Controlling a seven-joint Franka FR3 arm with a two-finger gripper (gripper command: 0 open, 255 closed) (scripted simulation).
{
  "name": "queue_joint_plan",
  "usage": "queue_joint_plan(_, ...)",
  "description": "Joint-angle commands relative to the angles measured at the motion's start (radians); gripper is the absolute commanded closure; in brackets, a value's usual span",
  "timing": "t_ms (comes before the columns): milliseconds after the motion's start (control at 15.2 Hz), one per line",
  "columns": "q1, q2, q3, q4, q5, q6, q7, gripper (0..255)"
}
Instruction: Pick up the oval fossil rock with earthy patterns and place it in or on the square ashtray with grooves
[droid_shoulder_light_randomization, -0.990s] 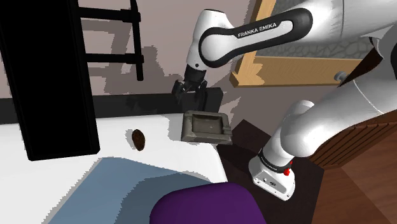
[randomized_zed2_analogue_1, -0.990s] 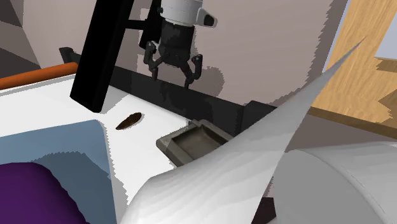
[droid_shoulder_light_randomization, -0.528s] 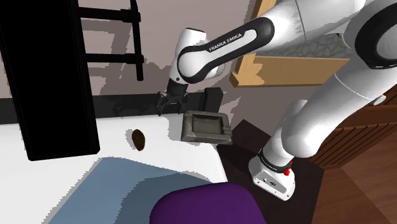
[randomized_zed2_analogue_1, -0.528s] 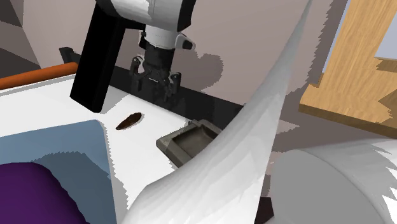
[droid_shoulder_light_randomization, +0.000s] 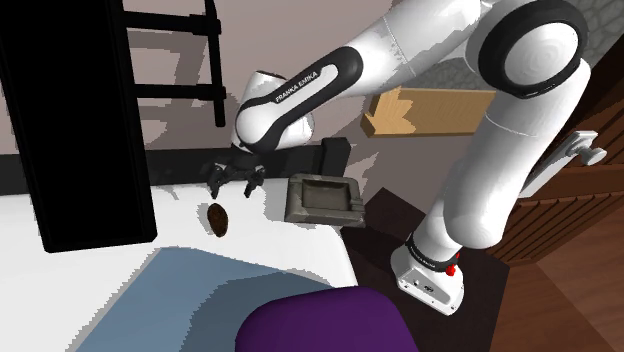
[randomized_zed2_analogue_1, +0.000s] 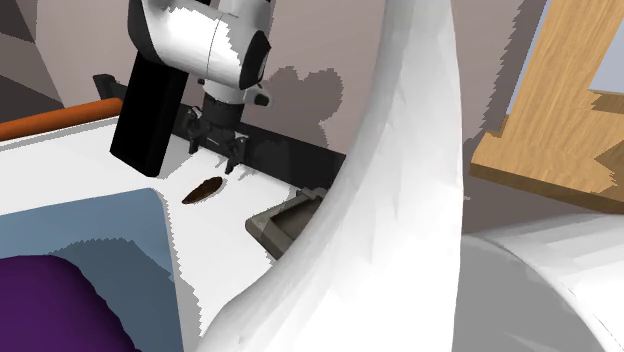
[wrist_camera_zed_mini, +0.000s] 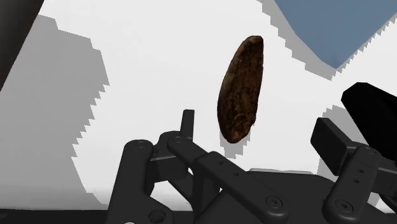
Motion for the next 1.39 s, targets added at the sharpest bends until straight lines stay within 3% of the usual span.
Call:
queue_joint_plan(0,0.011,0.075,0.012,0.052,0.023,0.038,0.003,0)
queue_joint_plan(132,0.022,0.148,0.023,0.111,0.038,0.067,0.01,0)
queue_joint_plan(660,0.031,0.254,0.048,0.147,0.039,0.146,0.006,0)
queue_joint_plan(1188,0.014,0.255,0.065,0.146,0.027,0.149,0.014,0)
queue_joint_plan(1254,0.014,0.255,0.065,0.146,0.027,0.149,0.014,255)
queue_joint_plan(1320,0.014,0.255,0.065,0.146,0.027,0.149,0.014,255)
